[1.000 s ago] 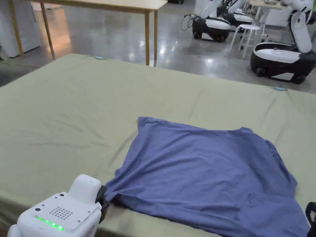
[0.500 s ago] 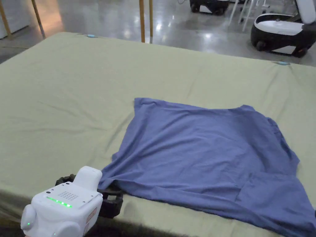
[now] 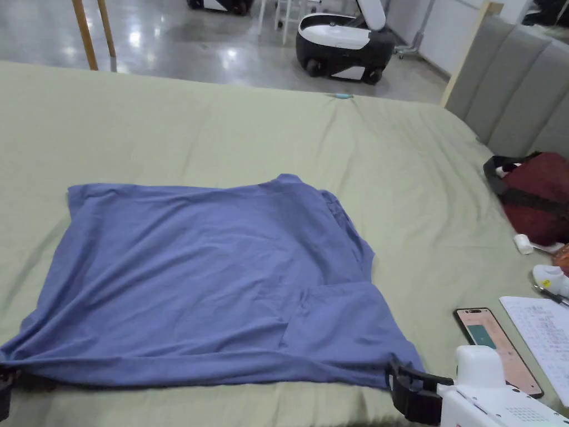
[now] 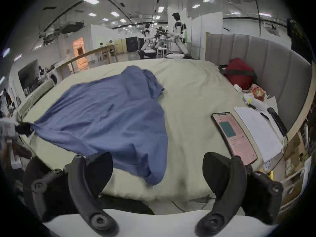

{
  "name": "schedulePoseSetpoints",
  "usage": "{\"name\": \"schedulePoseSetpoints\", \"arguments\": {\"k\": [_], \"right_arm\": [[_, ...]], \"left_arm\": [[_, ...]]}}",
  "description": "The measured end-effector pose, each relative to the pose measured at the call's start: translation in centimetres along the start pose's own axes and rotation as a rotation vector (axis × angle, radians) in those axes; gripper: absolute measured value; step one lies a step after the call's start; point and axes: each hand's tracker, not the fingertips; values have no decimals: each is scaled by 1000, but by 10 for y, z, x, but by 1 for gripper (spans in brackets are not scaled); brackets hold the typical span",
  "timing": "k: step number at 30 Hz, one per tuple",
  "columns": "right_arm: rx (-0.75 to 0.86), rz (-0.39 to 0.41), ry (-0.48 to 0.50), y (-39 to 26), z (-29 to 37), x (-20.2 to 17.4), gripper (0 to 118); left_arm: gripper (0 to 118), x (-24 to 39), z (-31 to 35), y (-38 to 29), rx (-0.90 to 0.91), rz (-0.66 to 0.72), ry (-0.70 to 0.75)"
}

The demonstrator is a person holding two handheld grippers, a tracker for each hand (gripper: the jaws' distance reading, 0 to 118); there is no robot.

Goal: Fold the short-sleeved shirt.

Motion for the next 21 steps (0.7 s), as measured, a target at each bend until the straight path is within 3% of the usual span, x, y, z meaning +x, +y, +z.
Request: {"name": "schedulePoseSetpoints", "arguments": {"k": [1,3,4,6,8,9,15,21], "right_arm": [[-10,20,7,-1,-5,-5,95],[-11,30,61,-4,-14,-8,3],[-20,21,84,-4,-17,-8,3],[-28,13,25,-1,-22,-14,3],[8,-61,102,8,-12,-6,3],[37,-74,76,13,-4,-8,3],[148,-37,63,80,17,-7,3],[135,51,40,172,-48,-24,3]], "left_arm": [[5,1,2,2,4,-1,3],[4,-3,2,1,8,0,1],[4,-2,2,2,5,-4,-1],[2,-2,2,3,-25,-29,-18],[2,0,8,7,-25,-62,14],[2,-1,12,13,-20,-65,22],[2,-5,17,66,43,-123,46],[2,-13,-47,149,-13,-120,20]]}}
